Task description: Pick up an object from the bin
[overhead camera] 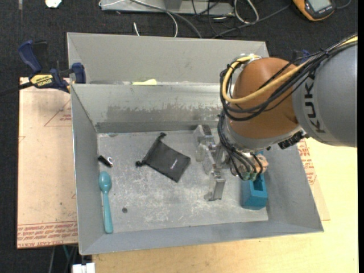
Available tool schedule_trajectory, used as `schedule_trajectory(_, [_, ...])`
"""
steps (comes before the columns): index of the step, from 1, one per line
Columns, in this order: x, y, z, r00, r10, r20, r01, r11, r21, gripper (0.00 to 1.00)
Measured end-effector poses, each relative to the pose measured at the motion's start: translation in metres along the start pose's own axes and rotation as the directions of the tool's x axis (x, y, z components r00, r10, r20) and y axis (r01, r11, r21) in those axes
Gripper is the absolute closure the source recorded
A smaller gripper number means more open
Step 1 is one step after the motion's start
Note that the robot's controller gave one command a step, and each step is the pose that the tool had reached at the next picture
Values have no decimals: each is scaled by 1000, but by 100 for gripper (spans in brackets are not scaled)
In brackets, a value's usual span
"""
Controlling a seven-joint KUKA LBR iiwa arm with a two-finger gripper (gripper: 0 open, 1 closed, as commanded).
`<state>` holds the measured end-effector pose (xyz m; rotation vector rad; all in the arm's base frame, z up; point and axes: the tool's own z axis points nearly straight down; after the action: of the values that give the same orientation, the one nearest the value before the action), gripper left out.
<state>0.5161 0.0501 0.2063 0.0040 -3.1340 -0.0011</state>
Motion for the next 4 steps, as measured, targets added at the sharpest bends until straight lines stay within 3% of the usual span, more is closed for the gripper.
schedule_trajectory(1, [-2, 0, -5, 1000, 2, 8, -2, 1000, -1, 0])
schedule_trajectory(2, [-64, 28, 12, 1000, -1, 11, 1, 1000, -2, 0])
schedule_trajectory(3, [-52, 54, 21, 999, 38, 6, -38, 999, -2, 0])
schedule_trajectory(4, [-80, 46, 78, 1000, 10, 18, -10, 1000, -3, 0])
